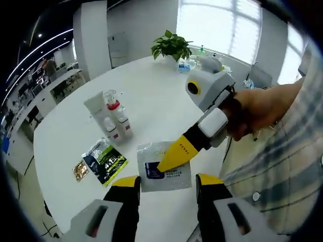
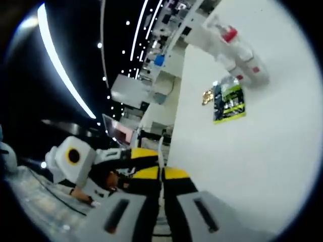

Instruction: Arrange the skincare products in the storage area until every visible bottle or jar stands upright without overlapping.

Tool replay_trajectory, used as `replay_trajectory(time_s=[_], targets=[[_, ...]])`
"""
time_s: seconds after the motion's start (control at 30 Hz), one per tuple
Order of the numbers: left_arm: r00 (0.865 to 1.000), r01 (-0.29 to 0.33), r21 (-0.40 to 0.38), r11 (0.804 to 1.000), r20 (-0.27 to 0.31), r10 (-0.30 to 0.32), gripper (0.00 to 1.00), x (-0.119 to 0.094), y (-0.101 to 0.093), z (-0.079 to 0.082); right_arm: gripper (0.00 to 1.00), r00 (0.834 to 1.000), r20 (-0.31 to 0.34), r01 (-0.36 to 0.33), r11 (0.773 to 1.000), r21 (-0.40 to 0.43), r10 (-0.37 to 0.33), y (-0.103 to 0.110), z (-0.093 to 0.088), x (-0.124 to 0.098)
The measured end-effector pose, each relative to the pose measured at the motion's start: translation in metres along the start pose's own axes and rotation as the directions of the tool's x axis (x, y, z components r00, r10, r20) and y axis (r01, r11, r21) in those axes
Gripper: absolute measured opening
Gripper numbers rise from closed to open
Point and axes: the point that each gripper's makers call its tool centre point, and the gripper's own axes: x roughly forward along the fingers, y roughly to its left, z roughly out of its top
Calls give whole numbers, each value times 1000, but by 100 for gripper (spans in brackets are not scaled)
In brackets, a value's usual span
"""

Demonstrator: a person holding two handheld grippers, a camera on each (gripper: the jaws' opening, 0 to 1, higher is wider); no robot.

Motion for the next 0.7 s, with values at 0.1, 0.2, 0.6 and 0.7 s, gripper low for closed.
replay_trajectory(time_s=[0.1,0.2,0.6,0.7], targets=[[997,56,-126,990,66,-48,50,-7,2,4,0,1000,-10,-8,1000,-15,8,1,7,-3],[975,178,-290,940,182,-128,50,-18,4,14,0,999,-32,-35,999,-39,33,5,10,-5],[843,505,-471,723,449,-295,28,-45,4,40,0,940,-244,-256,965,-48,237,50,-14,-9],[831,532,-448,719,441,-339,27,-41,-8,41,0,919,-307,-277,959,-61,246,59,-24,-6]])
